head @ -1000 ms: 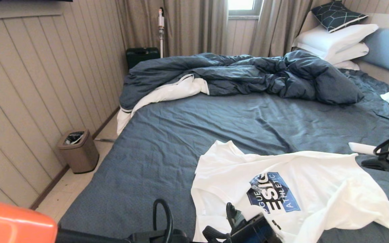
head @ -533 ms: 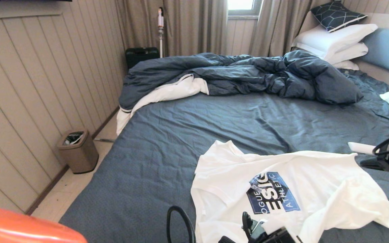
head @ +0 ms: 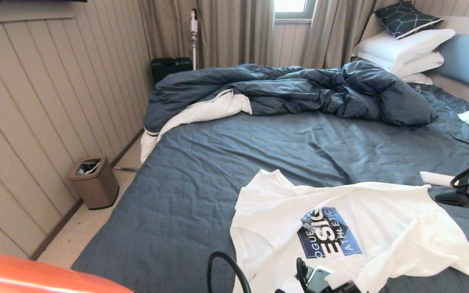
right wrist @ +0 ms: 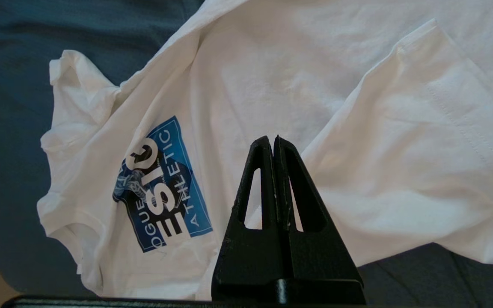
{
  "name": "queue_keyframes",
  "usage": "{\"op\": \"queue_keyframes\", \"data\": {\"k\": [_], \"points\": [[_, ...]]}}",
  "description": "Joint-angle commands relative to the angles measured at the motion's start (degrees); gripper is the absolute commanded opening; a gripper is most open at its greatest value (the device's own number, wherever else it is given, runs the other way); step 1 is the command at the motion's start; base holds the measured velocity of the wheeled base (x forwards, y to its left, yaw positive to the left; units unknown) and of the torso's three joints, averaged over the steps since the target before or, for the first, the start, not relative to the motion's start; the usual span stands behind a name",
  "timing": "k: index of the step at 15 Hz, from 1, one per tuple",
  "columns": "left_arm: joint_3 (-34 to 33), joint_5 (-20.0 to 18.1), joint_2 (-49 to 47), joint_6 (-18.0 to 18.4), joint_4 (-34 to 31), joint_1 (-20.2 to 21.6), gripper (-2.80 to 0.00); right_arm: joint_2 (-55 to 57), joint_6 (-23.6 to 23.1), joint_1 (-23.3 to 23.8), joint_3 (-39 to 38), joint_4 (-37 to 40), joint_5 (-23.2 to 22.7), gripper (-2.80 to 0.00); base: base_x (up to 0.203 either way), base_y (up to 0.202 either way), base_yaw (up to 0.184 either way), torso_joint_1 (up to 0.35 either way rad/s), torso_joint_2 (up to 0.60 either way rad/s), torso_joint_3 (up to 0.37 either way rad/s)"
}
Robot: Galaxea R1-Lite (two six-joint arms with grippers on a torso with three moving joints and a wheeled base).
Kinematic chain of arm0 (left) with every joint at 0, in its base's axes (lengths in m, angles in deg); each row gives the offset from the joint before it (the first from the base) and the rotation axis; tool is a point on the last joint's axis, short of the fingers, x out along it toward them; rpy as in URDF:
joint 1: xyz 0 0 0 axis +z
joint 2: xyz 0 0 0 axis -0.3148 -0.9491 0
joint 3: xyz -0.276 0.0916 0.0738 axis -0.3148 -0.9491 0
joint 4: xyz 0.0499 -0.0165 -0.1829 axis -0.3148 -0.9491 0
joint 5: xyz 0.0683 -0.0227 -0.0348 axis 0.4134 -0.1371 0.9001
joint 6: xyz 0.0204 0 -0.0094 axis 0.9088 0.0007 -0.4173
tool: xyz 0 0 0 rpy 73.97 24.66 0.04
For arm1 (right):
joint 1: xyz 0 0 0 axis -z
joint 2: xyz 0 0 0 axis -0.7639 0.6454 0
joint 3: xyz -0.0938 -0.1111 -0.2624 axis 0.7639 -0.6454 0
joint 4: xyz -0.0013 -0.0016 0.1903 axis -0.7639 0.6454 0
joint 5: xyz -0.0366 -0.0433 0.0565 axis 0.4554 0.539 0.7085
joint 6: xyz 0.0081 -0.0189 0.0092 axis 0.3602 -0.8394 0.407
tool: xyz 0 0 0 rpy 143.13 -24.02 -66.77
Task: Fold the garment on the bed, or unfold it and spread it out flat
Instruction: Unford the white T-shirt
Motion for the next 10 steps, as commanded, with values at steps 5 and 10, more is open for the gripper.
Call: {"op": "queue_keyframes", "data": {"k": [5,10], "points": [[7.85,0.63,0.73,4.18,-0.40,13.06,0.00,-0.07,0.05,-0.01,-0.25,0.05,-0.24,-2.80,0.000,0.000,0.000,0.000,0.00,0.000],[15.29,0.12,0.68,7.60,-3.97,31.38,0.00,0.02,0.05,-0.01,-0.51,0.05,-2.17,-2.80,0.000,0.000,0.000,0.000,0.00,0.000]]}}
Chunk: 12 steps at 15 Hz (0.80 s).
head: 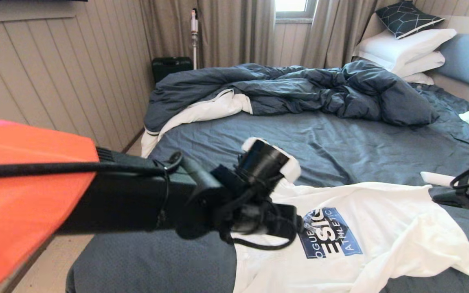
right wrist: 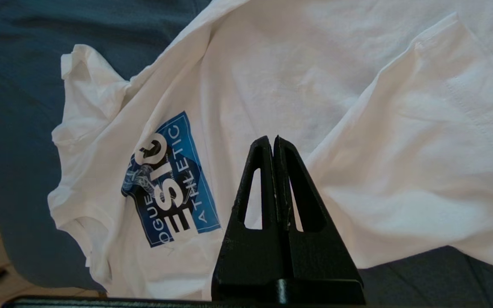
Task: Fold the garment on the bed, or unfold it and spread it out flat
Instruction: Unford the white T-shirt
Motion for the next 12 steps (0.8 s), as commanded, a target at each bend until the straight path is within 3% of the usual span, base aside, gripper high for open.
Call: {"op": "queue_keyframes", "data": {"k": [1,3,4,6,12], "points": [[1.97,-0.74,-0.35,0.74,-0.99,8.45,0.00,0.02,0.05,-0.06,-0.34,0.05,-0.23,-2.80,0.000,0.000,0.000,0.000,0.00,0.000],[1.95,-3.16,-2.00,1.51,-1.22,13.13,0.00,0.00,0.05,-0.06,-0.51,0.05,-0.65,-2.80,0.000,0.000,0.000,0.000,0.00,0.000],[1.98,-3.89,-2.45,1.63,-1.16,13.67,-2.80,-0.07,-0.04,-0.06,-0.54,0.05,-0.82,-2.80,0.000,0.000,0.000,0.000,0.00,0.000],[2.07,-4.10,-2.72,1.77,-1.02,14.23,-2.80,0.10,-0.29,-0.06,-0.86,0.05,-1.46,-2.80,0.000,0.000,0.000,0.000,0.00,0.000],[2.41,-10.67,-1.73,2.94,-0.86,18.32,-2.80,0.17,-2.23,0.41,-1.38,0.05,-2.54,-2.80,0.000,0.000,0.000,0.000,0.00,0.000]]}}
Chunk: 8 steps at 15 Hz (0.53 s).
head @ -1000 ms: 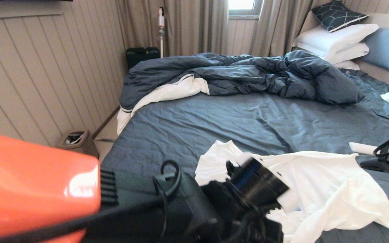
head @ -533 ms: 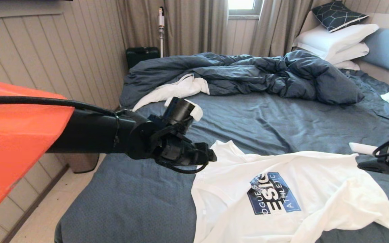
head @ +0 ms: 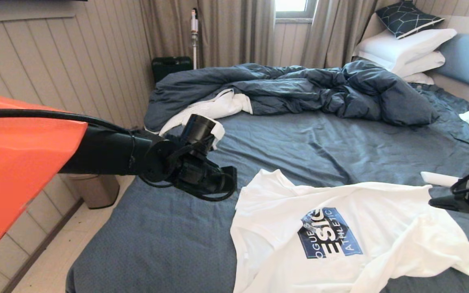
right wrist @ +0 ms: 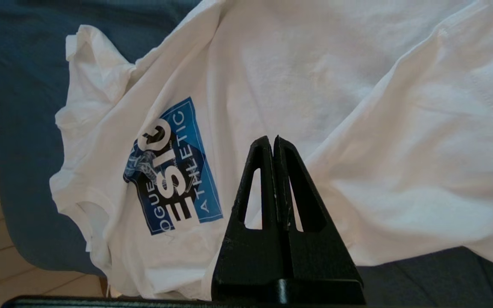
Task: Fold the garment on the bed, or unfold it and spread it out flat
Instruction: Unford the white T-shirt
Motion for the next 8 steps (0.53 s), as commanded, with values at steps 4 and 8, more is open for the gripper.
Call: {"op": "queue_keyframes", "data": {"k": [4,8], "points": [[3.41,-3.33,-1.24,-0.34,0.31,1.61,-2.80,-0.05,-0.23,3.76,0.54,0.39,0.41,-2.80,0.000,0.000,0.000,0.000,0.00,0.000],[9.25,-3.35,-6.62,-0.08,-0.46,4.18,-2.80,0.68,-4.14,6.39,1.05,4.14,6.93,-2.80,0.000,0.000,0.000,0.000,0.00,0.000]]}}
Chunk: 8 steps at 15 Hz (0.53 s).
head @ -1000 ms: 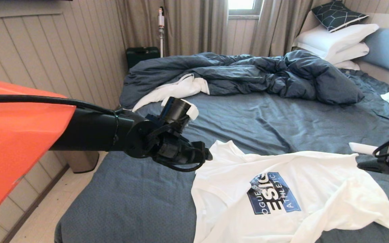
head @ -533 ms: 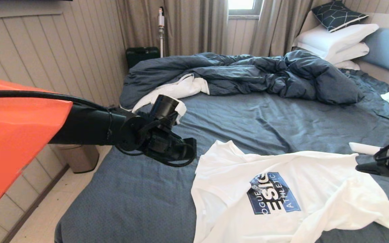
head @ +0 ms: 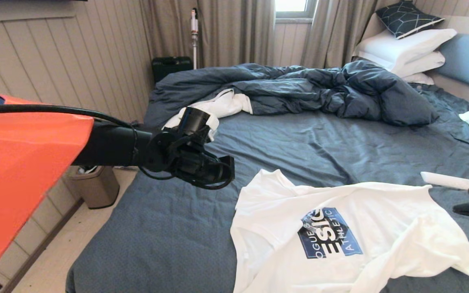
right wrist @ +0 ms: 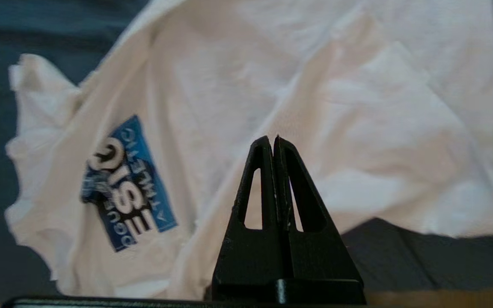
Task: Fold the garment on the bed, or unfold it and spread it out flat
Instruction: Unford the white T-shirt
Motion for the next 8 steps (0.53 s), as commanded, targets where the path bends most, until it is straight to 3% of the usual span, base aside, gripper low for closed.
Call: {"op": "queue_keyframes", "data": {"k": [1,2,8], "points": [[5.82,-0.02,-4.40,-0.08,-2.21,2.27,-2.80,1.20,-2.69,0.50,0.08,2.07,4.42,-2.80,0.000,0.000,0.000,0.000,0.00,0.000],[7.54,-0.01,-4.56,-0.13,-4.72,2.89,-2.80,1.95,-4.37,0.57,0.23,2.32,6.93,0.00,0.000,0.000,0.000,0.000,0.00,0.000],[7.30,-0.10,-3.72,-0.52,-5.33,3.04,-2.80,10.06,-6.84,-0.95,8.08,2.50,16.69,0.00,0.000,0.000,0.000,0.000,0.00,0.000]]}}
